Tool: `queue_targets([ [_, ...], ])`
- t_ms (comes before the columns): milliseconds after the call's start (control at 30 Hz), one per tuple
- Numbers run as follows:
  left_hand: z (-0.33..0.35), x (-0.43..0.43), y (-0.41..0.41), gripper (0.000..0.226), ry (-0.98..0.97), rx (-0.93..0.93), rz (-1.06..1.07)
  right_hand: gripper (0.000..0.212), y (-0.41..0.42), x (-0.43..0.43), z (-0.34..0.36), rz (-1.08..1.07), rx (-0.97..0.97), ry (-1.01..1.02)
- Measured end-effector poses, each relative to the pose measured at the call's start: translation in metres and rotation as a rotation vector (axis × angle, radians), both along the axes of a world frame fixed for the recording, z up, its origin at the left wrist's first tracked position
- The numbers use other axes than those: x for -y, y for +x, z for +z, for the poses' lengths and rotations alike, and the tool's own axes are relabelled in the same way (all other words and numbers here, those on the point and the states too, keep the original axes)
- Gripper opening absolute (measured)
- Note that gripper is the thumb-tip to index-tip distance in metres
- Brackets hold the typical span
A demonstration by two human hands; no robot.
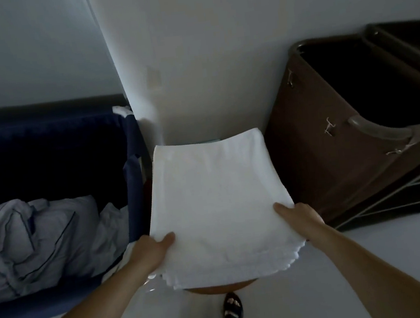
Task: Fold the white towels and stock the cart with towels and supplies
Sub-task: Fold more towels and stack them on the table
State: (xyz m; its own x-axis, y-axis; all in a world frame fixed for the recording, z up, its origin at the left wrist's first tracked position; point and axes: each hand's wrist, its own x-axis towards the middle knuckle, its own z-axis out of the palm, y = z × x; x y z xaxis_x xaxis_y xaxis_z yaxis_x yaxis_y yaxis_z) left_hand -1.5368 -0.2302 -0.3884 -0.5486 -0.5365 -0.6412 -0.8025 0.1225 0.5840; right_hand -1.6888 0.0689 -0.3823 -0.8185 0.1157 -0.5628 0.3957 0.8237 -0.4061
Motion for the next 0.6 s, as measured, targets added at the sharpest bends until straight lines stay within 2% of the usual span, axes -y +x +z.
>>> queue_targets([
  [167, 0.000, 0.019, 0.008, 0.062, 0.303, 0.019, 0.149, 0.076, 0.007, -0.002, 0.003, -0.138, 0.031, -0.222],
  [267, -0.032, 0.043, 0.003, 0.085, 0.496, 0.080, 0.239, 0.071, 0.001, 0.000, 0.005, -0.124, 0.044, -0.232],
  [300, -0.035, 0.045, 0.001, 0.085, 0.533, 0.068, 0.239, 0.068, -0.002, -0.001, 0.003, -0.122, 0.050, -0.218],
  [467, -0.001, 0.021, -0.016, 0.054, 0.548, 0.024, 0.248, 0.057, -0.017, -0.006, -0.013, -0.195, 0.108, -0.275],
  [600, 0.003, 0.024, -0.026, 0.058, 0.516, 0.033, 0.256, 0.058, -0.031, 0.006, -0.011, -0.242, 0.096, -0.437],
])
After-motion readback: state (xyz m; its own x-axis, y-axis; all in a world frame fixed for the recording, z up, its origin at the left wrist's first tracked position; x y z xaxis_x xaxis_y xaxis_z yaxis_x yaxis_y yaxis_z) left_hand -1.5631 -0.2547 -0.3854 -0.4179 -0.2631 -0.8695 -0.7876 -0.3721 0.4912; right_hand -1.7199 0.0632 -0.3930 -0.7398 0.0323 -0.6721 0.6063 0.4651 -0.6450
